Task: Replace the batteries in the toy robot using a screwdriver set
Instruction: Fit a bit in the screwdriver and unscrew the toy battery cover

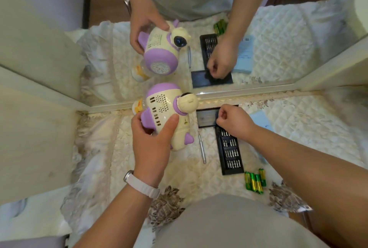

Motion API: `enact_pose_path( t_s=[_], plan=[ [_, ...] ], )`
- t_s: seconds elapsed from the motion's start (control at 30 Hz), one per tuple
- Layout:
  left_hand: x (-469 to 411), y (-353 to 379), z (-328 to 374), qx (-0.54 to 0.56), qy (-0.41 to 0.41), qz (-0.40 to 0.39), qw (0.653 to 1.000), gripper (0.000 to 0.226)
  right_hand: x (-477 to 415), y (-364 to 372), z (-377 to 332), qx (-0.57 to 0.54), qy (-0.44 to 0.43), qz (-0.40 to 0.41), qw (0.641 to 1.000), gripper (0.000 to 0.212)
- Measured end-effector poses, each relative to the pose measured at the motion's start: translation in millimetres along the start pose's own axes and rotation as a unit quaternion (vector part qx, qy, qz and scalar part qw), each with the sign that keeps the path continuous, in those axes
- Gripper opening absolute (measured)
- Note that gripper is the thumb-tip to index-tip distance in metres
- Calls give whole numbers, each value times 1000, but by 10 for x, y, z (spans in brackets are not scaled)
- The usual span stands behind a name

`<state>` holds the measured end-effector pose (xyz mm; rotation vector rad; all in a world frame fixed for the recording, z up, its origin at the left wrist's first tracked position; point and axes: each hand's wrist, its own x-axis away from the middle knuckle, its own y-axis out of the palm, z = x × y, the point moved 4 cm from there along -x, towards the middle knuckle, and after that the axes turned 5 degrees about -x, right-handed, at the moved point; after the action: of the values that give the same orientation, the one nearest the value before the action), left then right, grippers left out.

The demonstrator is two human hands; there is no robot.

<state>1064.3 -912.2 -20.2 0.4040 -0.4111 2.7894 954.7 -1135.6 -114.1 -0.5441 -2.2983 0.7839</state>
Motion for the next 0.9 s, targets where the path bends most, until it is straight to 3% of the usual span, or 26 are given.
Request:
enact_pose_path(
  t_s=[0.3,0.43,0.6,0.7,0.9],
  plan=[
    [118,87,197,34,22,-25,999,66,358,-391,-221,-201,-5,55,978,22],
    [242,76,443,67,52,-41,996,74,745,-631,-693,-287,-47,25,957,19],
    [505,40,795,93,118,-67,986,63,1308,-793,-1209,-348,-97,-36,932,56],
    [716,26,969,101,159,-94,977,62,1578,-821,-1297,-445,-110,-79,885,64],
    [1148,128,1209,94,250,-136,954,73,2033,-1027,-1317,-569,-183,-152,787,53]
  ],
)
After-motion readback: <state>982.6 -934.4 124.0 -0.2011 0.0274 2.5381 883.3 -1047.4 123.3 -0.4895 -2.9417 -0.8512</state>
